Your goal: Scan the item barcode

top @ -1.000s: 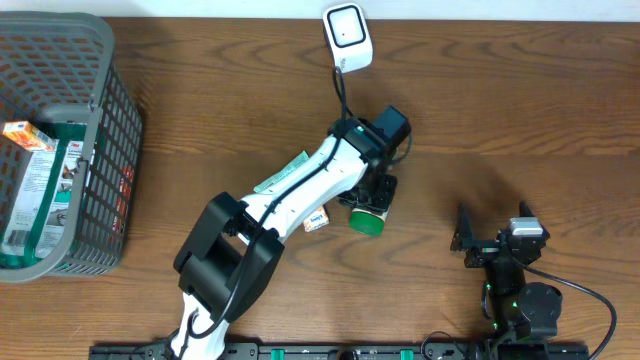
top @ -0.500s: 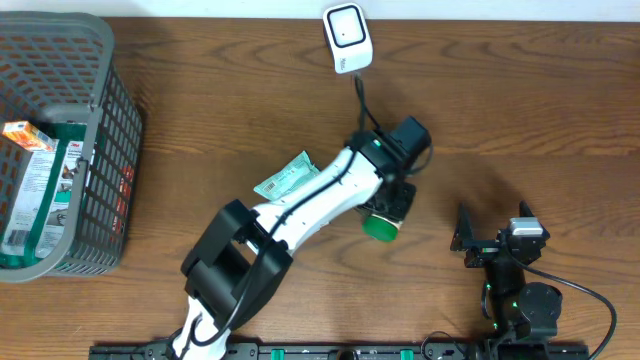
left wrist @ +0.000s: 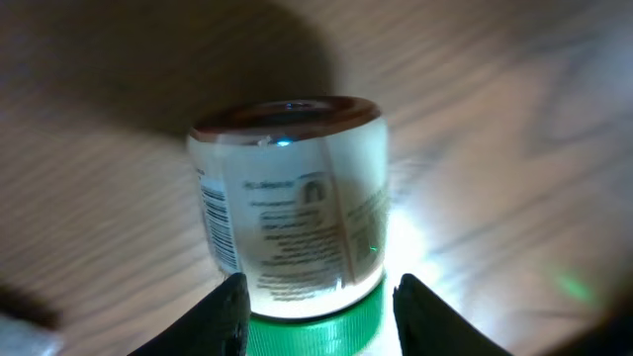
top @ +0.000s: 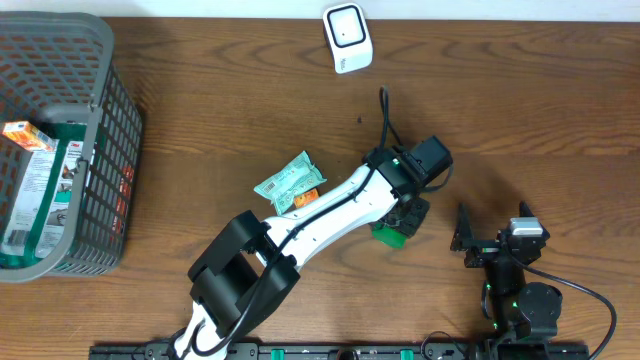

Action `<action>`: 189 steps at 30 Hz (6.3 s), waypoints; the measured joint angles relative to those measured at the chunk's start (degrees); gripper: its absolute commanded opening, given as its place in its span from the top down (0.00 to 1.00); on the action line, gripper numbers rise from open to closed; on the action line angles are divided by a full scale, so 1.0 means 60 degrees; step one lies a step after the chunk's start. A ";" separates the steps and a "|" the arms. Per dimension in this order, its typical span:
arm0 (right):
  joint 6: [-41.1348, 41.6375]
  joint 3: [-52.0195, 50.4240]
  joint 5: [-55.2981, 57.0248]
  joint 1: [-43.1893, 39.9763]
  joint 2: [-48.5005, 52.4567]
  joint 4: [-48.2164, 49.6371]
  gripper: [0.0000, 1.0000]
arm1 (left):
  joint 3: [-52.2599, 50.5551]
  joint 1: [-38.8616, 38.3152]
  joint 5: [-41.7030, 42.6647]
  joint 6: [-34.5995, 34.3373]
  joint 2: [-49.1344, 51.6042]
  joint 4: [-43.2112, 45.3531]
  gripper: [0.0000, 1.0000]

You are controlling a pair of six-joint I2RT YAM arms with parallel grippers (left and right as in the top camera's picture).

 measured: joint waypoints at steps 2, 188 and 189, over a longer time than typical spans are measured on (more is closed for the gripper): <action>0.0000 0.0000 0.0000 0.0000 0.0000 -0.0004 0.01 | 0.0000 0.0131 -0.0331 -0.0015 -0.0026 -0.0226 0.35; 0.5756 1.1712 0.5464 0.7257 1.8761 -0.9792 0.09 | 0.0000 0.6379 -0.2029 0.0022 -0.2721 -0.2969 0.07; 0.5697 1.1712 0.5340 0.7085 1.8761 -0.9792 0.05 | 0.0000 0.6379 -0.2029 0.0022 -0.2721 -0.2973 0.07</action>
